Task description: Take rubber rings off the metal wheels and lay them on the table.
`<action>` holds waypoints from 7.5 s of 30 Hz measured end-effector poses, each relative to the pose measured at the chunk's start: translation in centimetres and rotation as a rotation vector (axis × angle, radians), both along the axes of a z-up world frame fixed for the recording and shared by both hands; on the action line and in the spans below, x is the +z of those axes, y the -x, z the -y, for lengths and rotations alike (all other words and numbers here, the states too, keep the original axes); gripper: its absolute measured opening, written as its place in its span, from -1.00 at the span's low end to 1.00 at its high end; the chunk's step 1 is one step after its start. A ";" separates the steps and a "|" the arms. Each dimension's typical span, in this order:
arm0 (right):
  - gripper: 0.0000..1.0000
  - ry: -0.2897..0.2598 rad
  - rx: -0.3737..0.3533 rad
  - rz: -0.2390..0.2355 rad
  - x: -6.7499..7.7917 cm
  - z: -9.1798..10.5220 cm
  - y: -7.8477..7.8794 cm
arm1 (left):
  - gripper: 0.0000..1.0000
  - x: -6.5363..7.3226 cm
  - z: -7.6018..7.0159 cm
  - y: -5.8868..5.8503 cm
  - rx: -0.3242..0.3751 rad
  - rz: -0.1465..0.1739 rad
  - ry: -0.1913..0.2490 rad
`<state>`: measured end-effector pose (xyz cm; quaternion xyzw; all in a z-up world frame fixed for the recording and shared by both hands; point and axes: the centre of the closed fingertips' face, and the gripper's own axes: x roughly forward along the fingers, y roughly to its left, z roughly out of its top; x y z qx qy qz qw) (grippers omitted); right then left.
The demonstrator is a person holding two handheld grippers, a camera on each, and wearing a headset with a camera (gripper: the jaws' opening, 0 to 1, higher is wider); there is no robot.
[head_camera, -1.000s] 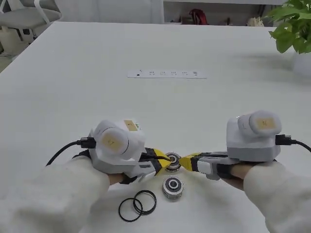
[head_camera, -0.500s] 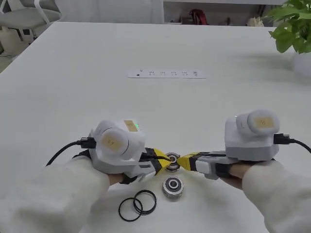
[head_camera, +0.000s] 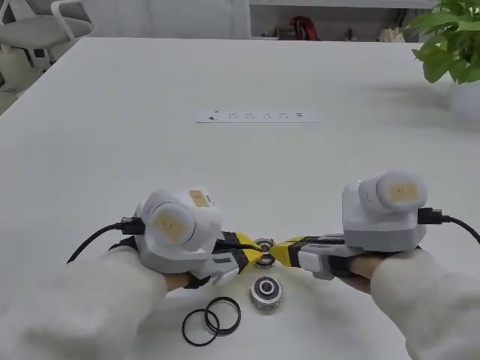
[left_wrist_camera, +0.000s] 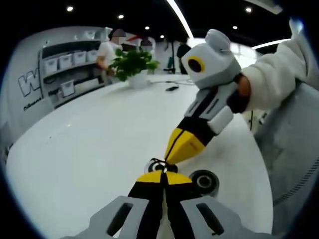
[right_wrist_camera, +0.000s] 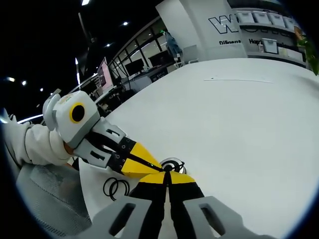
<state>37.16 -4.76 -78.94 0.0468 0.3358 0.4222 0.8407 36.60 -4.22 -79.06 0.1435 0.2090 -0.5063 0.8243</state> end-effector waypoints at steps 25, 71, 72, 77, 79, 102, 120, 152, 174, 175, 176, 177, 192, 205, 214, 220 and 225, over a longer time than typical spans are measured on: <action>-1.00 0.023 0.028 0.011 0.4 0.0 0.3 | -0.93 0.1 0.1 0.2 -0.013 0.011 -0.030; -1.00 -0.088 -0.032 0.071 5.5 0.6 -0.2 | -0.29 4.5 0.0 3.6 -0.088 0.045 -0.067; -1.00 -0.093 -0.032 0.073 5.6 0.5 -0.2 | -0.26 4.6 -0.1 3.7 -0.088 0.045 -0.066; -1.00 -0.119 -0.023 0.080 6.6 0.1 -0.1 | -0.08 5.4 -0.8 4.3 -0.084 0.057 -0.054; -1.00 -0.124 -0.017 0.079 6.9 -0.1 0.1 | 0.03 5.8 -1.2 4.4 -0.077 0.054 -0.028; -1.00 -0.189 0.102 0.077 9.5 -3.4 3.0 | 0.36 6.1 -6.5 6.3 -0.038 0.057 -0.022; -1.00 -0.150 0.219 0.023 7.9 -5.6 5.8 | 0.44 4.5 -9.9 7.6 0.012 0.037 -0.036; -1.00 -0.028 0.299 -0.096 2.2 -6.4 8.0 | 0.42 1.9 -9.8 8.1 -0.017 -0.020 -0.085; -1.00 0.041 0.350 -0.111 0.2 -6.7 9.3 | 0.39 1.3 -9.9 8.6 -0.034 -0.036 -0.107; -1.00 0.046 0.350 -0.107 0.1 -6.7 9.3 | 0.39 1.2 -9.9 8.6 -0.034 -0.037 -0.108; -1.00 0.051 0.348 -0.104 0.0 -6.7 9.3 | 0.38 1.2 -9.9 8.6 -0.034 -0.037 -0.110; -1.00 0.055 0.348 -0.100 0.0 -6.7 9.2 | 0.38 1.2 -9.9 8.6 -0.034 -0.037 -0.111; -0.94 0.103 0.339 -0.043 -0.5 -6.1 8.4 | 0.37 1.0 -10.0 8.7 -0.036 -0.040 -0.119; -0.92 0.109 0.323 -0.033 -0.2 -5.5 7.9 | 0.36 0.8 -10.0 8.7 -0.039 -0.041 -0.128; -0.88 0.101 0.293 0.018 1.3 -4.8 6.6 | 0.37 0.8 -9.9 8.8 -0.042 -0.044 -0.129; -0.72 0.053 0.260 0.042 2.9 -4.3 5.7 | 0.38 0.8 -9.9 8.8 -0.041 -0.047 -0.127; -0.50 0.045 0.274 0.090 3.9 -4.1 5.4 | 0.38 0.8 -10.0 8.8 -0.036 -0.049 -0.126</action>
